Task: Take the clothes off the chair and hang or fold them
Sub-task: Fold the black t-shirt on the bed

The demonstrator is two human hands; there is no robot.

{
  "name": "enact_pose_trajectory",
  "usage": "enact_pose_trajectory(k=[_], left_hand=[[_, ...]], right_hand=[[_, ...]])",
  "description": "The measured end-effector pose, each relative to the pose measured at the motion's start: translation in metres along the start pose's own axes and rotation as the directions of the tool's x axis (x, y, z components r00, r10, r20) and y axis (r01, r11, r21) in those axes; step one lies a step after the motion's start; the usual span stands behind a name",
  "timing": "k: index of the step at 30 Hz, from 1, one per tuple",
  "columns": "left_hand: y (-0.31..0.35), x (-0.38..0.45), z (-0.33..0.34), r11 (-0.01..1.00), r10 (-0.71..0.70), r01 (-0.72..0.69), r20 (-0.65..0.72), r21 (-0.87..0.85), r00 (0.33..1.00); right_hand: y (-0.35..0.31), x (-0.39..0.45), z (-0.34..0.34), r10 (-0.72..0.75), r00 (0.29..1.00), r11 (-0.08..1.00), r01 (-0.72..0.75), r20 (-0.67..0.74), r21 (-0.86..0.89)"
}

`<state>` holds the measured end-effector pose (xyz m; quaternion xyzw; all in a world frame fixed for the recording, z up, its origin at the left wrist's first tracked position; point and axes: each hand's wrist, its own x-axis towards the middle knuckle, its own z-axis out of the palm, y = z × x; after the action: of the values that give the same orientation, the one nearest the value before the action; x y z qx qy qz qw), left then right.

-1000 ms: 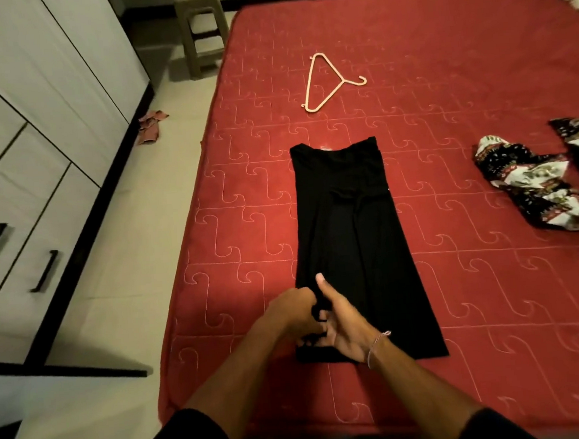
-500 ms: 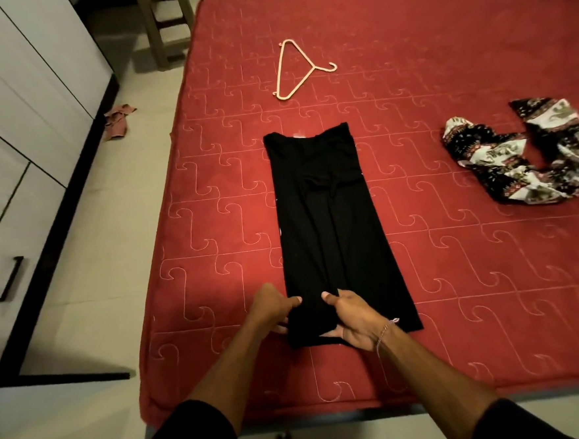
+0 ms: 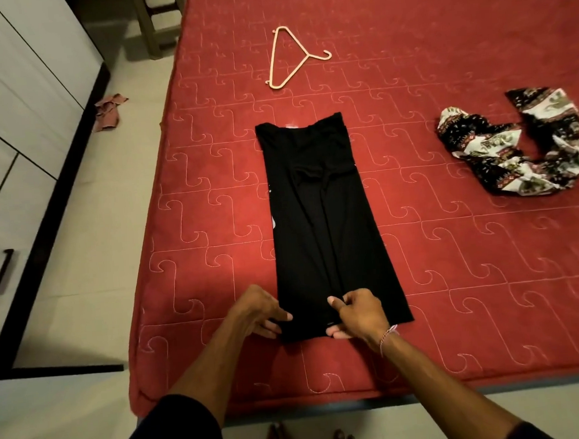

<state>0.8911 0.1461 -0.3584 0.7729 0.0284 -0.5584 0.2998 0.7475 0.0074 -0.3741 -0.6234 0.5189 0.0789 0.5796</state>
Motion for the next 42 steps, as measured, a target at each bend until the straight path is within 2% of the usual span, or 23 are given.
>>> enact_pose_trajectory(k=[3, 5, 8, 10, 12, 15, 18, 22, 25, 28, 31, 34, 36, 39, 40, 42], left_hand=[[0.001, 0.0, 0.002, 0.999, -0.02, 0.02, -0.008, 0.026, 1.0], [0.002, 0.002, 0.004, 0.998, -0.038, 0.039, -0.026, 0.042, 0.999], [0.001, 0.007, 0.006, 0.99, -0.061, 0.066, -0.048, 0.124, 0.997], [0.003, 0.011, 0.006, 0.967, -0.042, 0.07, -0.118, 0.245, 0.992], [0.01, 0.015, 0.001, 0.91, 0.02, 0.07, -0.21, 0.409, 0.978], [0.029, 0.029, -0.007, 0.873, 0.158, 0.009, -0.3, 0.487, 0.941], [0.05, 0.043, -0.015, 0.874, 0.342, -0.151, -0.363, 0.462, 0.867], [0.076, 0.065, -0.021, 0.777, 0.614, -0.415, -0.421, 0.474, 0.668], [0.098, 0.089, -0.03, 0.665, 0.741, -0.502, -0.406, 0.553, 0.535], [0.125, 0.11, -0.037, 0.613, 0.781, -0.527, -0.35, 0.589, 0.517], [0.142, 0.133, -0.043, 0.551, 0.824, -0.574, -0.285, 0.606, 0.49], [0.149, 0.154, -0.048, 0.441, 0.867, -0.541, -0.183, 0.717, 0.464], [0.15, 0.163, -0.052, 0.413, 0.867, -0.537, -0.136, 0.736, 0.48], [0.146, 0.175, -0.054, 0.394, 0.85, -0.517, -0.087, 0.76, 0.519], [0.145, 0.179, -0.054, 0.387, 0.844, -0.5, -0.08, 0.775, 0.531], [0.14, 0.183, -0.053, 0.367, 0.843, -0.445, -0.089, 0.817, 0.531]], right_hand=[[0.01, 0.0, 0.0, -0.131, 0.988, 0.976, 0.116, -0.076, -0.182], [0.017, -0.001, 0.001, -0.208, 0.97, 0.918, 0.148, -0.129, -0.367], [0.02, -0.003, 0.001, -0.316, 0.932, 0.703, 0.103, -0.18, -0.703], [0.013, -0.005, -0.001, -0.36, 0.919, 0.623, 0.108, -0.162, -0.775], [0.002, -0.005, -0.002, -0.408, 0.904, 0.599, 0.161, -0.126, -0.784], [-0.017, 0.012, -0.007, -0.452, 0.884, 0.651, 0.238, -0.116, -0.721], [-0.039, 0.041, -0.008, -0.465, 0.879, 0.742, 0.322, -0.107, -0.588], [-0.075, 0.086, 0.001, -0.494, 0.86, 0.798, 0.388, -0.131, -0.461], [-0.112, 0.124, 0.014, -0.525, 0.837, 0.798, 0.422, -0.153, -0.43], [-0.153, 0.156, 0.026, -0.444, 0.873, 0.866, 0.36, -0.203, -0.346], [-0.184, 0.185, 0.042, -0.201, 0.945, 0.979, 0.191, -0.258, -0.066], [-0.196, 0.201, 0.051, -0.029, 0.967, 0.987, 0.067, -0.251, 0.143], [-0.197, 0.208, 0.051, 0.0, 0.954, 0.968, 0.075, -0.301, 0.241], [-0.194, 0.208, 0.04, -0.069, 0.865, 0.971, 0.172, -0.497, 0.164], [-0.192, 0.207, 0.037, -0.072, 0.856, 0.973, 0.173, -0.511, 0.153], [-0.19, 0.207, 0.035, -0.044, 0.887, 0.973, 0.143, -0.459, 0.183]])
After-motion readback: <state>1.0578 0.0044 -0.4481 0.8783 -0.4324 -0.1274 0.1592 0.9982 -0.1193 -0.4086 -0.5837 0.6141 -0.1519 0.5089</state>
